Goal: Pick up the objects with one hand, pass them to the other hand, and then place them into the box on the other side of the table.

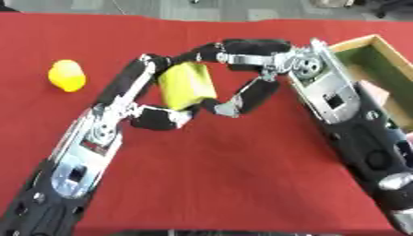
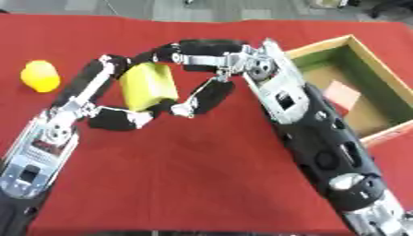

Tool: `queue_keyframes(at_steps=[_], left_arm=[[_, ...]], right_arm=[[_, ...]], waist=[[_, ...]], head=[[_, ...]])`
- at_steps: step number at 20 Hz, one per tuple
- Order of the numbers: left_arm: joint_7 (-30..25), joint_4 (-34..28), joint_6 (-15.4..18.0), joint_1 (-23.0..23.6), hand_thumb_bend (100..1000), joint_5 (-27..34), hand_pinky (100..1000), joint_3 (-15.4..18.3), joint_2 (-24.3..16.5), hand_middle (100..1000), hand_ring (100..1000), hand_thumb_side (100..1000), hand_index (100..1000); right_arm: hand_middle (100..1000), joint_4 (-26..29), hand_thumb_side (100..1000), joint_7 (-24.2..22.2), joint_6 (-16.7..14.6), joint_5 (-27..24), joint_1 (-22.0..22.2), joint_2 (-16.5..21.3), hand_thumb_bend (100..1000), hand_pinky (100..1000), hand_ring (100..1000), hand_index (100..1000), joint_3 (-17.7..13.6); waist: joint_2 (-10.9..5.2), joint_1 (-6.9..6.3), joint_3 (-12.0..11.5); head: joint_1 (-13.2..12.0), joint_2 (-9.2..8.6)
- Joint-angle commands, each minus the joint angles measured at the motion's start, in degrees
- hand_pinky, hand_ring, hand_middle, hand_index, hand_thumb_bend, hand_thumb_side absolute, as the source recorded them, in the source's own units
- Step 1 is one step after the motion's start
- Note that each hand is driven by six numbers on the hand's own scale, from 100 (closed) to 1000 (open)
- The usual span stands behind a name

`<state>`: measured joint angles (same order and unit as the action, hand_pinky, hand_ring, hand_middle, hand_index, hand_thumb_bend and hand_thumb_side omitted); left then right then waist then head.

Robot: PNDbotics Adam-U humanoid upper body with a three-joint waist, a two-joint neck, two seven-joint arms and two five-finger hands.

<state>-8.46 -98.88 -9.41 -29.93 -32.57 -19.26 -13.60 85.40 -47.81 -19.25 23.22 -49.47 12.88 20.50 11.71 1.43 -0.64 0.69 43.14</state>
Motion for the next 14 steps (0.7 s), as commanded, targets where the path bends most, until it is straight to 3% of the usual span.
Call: queue_keyframes(at_steps=[1,14], left_arm=[[0.04,-8.53,0.89,-1.99,100,1.17,635,0.27,0.31,457,508,188,549],[-0.48,-8.68,1.36,-1.68,100,0.77,634,0.01,0.10,457,507,177,549]], right_arm=[[871,-1.85,302,-0.99,0.62,0.63,0.24,1.00,129,1000,1000,1000,0.68],[877,-2.24,293,-1.93,0.32,0.27,0.10,0.92,218,1000,1000,1000,-0.29]], waist=[[-0.72,-0.20,0.07],[-0.70,-0.26,0.03]], head=[[0.29,-1.03],[0.68,-0.77]])
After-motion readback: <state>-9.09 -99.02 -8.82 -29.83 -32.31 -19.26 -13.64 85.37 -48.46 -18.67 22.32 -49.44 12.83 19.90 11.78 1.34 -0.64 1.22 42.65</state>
